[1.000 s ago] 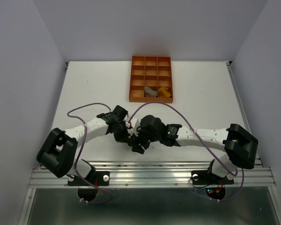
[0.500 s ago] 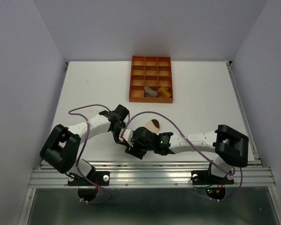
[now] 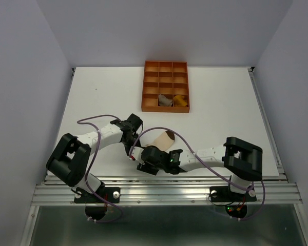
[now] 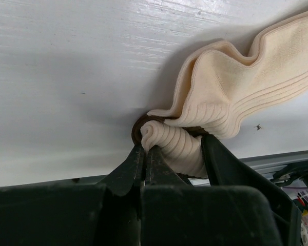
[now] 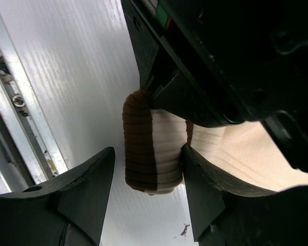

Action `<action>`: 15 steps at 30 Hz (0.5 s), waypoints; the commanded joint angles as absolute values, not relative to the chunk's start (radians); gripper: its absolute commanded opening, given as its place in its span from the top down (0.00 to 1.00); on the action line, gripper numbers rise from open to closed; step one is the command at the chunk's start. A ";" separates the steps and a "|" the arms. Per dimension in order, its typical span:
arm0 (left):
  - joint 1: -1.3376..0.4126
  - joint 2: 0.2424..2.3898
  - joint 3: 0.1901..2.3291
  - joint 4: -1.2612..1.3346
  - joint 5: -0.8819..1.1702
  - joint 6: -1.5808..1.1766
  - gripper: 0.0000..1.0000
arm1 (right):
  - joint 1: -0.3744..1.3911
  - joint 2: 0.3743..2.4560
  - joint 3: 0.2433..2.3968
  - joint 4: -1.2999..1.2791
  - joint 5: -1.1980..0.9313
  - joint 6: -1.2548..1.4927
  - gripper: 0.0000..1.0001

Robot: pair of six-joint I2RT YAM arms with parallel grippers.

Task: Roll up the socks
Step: Roll the sock at the center of the board.

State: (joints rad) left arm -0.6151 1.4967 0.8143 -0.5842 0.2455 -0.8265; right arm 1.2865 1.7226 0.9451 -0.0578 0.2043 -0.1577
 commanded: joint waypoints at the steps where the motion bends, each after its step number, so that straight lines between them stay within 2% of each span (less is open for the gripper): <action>1: -0.620 1.483 0.839 -0.635 0.265 -0.830 1.00 | 1.302 1.753 0.933 -0.035 0.305 -0.167 0.41; 4: -0.620 1.480 0.841 -0.632 0.275 -0.830 1.00 | 1.302 1.758 0.930 -0.040 0.310 -0.163 0.46; 7: -0.621 1.477 0.839 -0.630 0.288 -0.830 1.00 | 1.302 1.764 0.923 -0.034 0.316 -0.156 0.56; 8: -0.620 1.477 0.839 -0.630 0.291 -0.831 1.00 | 1.302 1.766 0.920 -0.031 0.324 -0.153 0.61; 9: -0.620 1.474 0.839 -0.632 0.293 -0.830 1.00 | 1.302 1.764 0.914 -0.023 0.319 -0.152 0.72; 10: -0.620 1.471 0.842 -0.629 0.293 -0.831 0.98 | 1.302 1.761 0.901 -0.014 0.316 -0.149 0.79; 12: -0.617 1.454 0.842 -0.627 0.293 -0.838 0.84 | 1.302 1.758 0.893 -0.011 0.305 -0.130 0.96; 13: -0.617 1.447 0.845 -0.626 0.288 -0.841 0.80 | 1.302 1.758 0.890 -0.012 0.305 -0.120 0.99; 15: -0.609 1.421 0.851 -0.624 0.275 -0.844 0.76 | 1.302 1.763 0.888 0.018 0.290 -0.088 0.99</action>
State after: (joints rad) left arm -0.6144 1.4887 0.8143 -0.5903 0.2760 -0.8330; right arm 1.2987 1.7462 0.9195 -0.0113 0.2886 -0.1410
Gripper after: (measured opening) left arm 0.226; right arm 0.075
